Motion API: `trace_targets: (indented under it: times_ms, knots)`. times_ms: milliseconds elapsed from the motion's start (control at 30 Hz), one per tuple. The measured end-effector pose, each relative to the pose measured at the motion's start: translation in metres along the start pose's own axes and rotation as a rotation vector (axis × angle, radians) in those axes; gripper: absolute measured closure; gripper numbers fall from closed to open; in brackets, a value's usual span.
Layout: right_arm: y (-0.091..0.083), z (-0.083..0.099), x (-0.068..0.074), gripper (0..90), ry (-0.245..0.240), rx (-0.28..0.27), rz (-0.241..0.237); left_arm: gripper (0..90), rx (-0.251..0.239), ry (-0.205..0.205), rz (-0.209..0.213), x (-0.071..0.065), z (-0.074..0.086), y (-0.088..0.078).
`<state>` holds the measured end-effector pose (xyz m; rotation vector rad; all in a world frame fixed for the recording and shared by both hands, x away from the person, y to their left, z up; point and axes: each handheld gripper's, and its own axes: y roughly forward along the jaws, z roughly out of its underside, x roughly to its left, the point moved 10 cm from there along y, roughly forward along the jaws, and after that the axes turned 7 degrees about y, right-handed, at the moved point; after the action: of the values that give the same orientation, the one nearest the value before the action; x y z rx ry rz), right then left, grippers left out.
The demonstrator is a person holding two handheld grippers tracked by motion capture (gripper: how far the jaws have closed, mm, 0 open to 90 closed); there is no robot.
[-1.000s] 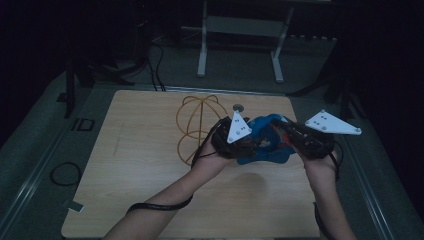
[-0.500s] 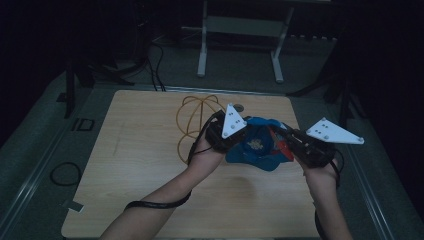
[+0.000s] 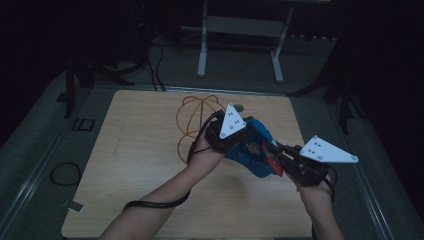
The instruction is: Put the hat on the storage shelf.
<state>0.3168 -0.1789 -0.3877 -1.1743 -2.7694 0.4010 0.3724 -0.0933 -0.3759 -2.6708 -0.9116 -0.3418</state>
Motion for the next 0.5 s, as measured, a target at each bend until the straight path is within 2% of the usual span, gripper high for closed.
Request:
trace_targets:
  times_ms: [67,100,167,267,333,367,433,467,500]
  knots:
    - [-0.006,0.001,0.011,75.4,-0.001,-0.007,-0.046,86.4,-0.021,0.008,0.007,-0.001,-0.004,-0.003]
    - [-0.009,0.000,0.015,73.5,0.004,-0.017,-0.058,86.4,-0.041,0.013,0.022,-0.002,-0.006,-0.005]
    - [-0.015,-0.002,0.020,70.7,-0.003,-0.028,-0.083,86.4,-0.061,0.037,0.005,-0.001,-0.009,-0.009]
    - [-0.029,-0.008,0.026,67.5,-0.010,-0.062,-0.110,86.5,-0.104,0.071,0.008,-0.002,-0.013,-0.017]
    - [-0.037,-0.011,0.027,65.4,-0.031,-0.081,-0.106,86.4,-0.134,0.081,0.031,-0.003,-0.014,-0.022]
    - [-0.041,-0.013,0.028,65.3,-0.043,-0.092,-0.106,86.4,-0.124,0.090,0.020,-0.001,-0.013,-0.023]
    - [-0.050,-0.015,0.028,63.8,-0.051,-0.116,-0.126,86.4,-0.132,0.073,0.034,0.003,-0.011,-0.026]
    - [-0.053,-0.016,0.025,63.6,-0.050,-0.122,-0.106,86.4,-0.136,0.068,0.041,0.005,-0.010,-0.028]
    - [-0.055,-0.017,0.022,63.6,-0.050,-0.126,-0.090,86.4,-0.154,0.061,0.069,0.005,-0.009,-0.030]
